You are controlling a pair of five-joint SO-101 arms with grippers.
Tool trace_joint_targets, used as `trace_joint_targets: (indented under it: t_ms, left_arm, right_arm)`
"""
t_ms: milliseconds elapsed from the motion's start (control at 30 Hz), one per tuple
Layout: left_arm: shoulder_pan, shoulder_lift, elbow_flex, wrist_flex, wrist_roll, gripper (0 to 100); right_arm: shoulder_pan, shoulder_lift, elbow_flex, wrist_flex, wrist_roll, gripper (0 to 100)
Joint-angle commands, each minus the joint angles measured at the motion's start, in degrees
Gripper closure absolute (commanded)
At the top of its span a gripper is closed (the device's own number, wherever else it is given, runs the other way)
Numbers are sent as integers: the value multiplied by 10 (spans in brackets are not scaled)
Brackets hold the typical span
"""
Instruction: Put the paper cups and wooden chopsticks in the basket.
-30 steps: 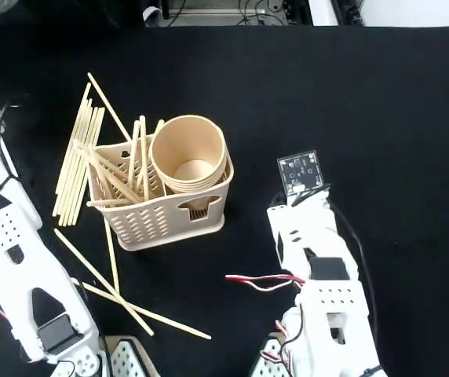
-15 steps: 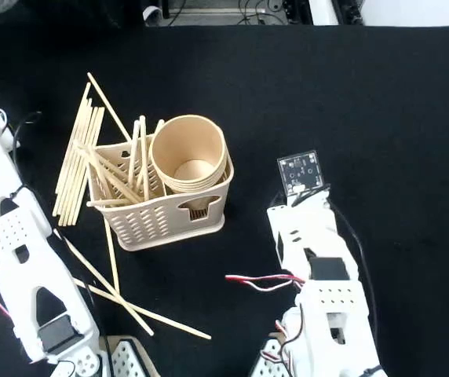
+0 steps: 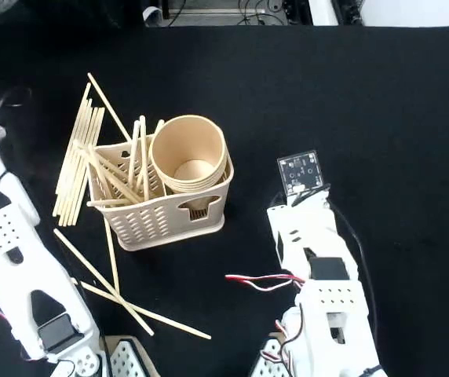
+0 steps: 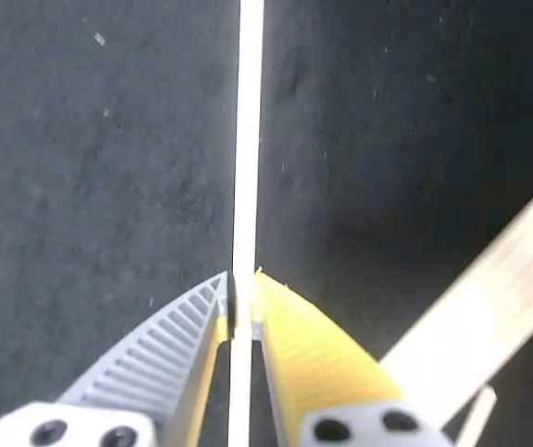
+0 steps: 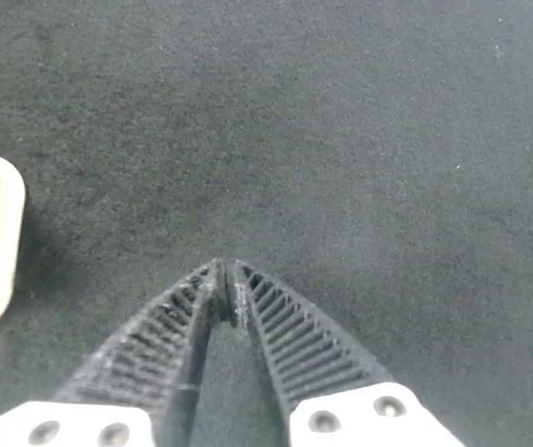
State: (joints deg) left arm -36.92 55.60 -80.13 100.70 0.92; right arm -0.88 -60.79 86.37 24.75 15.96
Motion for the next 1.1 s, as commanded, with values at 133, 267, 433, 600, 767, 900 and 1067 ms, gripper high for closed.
trace_joint_targets:
  t_ms: [133,267,433,600,767,900,1067]
  left_arm:
    - [22,-346,350,-9,-7,971]
    - [47,-501,471,-40,-19,971]
    - [73,-684,652,-145,-18,971]
    - [101,-898,893,-328,6,971]
    - [129,-1146,1128,-537,53,971]
    - [167,-1343,1285,-706,79,971]
    - [243,-1554,1367,-806,84,971]
  right_arm:
    - [4,2,-7,3,4,986]
    - [4,2,-7,3,4,986]
    - [4,2,-7,3,4,986]
    - [4,2,-7,3,4,986]
    - [4,2,-7,3,4,986]
    - [4,2,-7,2,4,986]
    - [4,2,-7,2,4,986]
